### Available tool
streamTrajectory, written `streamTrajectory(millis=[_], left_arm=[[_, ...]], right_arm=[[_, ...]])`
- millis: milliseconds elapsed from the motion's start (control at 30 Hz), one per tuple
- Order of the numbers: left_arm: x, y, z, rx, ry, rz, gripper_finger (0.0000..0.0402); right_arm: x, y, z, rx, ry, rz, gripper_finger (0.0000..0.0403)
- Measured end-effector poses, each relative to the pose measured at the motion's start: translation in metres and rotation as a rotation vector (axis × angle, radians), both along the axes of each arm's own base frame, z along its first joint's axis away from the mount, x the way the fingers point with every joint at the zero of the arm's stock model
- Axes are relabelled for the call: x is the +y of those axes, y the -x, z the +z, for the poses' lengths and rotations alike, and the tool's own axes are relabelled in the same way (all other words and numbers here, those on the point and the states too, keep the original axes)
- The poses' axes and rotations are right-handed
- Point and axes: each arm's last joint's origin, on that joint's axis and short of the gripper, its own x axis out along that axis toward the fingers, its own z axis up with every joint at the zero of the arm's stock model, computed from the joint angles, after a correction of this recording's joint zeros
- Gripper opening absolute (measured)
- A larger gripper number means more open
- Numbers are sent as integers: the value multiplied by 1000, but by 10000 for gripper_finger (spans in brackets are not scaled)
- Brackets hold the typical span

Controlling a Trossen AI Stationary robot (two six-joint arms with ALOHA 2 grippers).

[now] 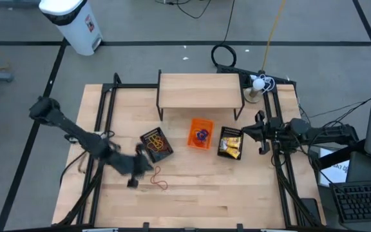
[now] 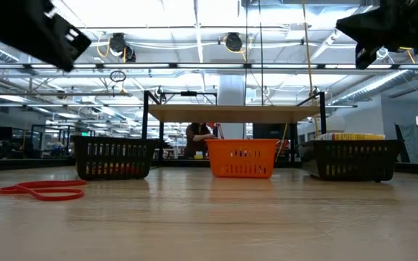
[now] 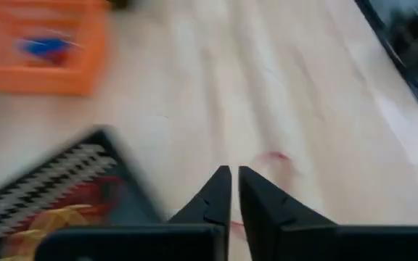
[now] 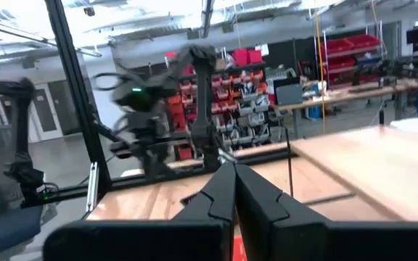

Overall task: Pick & Place Office Desk Supplies
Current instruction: Put the red rubber band into the left black bin

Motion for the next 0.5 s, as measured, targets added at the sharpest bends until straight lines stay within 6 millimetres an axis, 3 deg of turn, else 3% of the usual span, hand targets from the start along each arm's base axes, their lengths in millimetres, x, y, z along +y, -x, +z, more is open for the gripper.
streamTrajectory(millis=[167, 267, 367, 500], left_arm=[[-50, -25, -9, 164, -14, -108, 90], [-70, -35, -23, 266, -78, -140, 130], [-77, -45, -38, 382, -157, -141, 162], [-68, -56, -58, 492, -247, -119, 188]], right_arm=[[0, -1, -4, 20, -8, 2, 1], [0, -1, -4, 18, -8, 2, 1], [0, -1, -4, 19, -10, 4, 1], [1, -2, -5, 34, -27, 49, 1]])
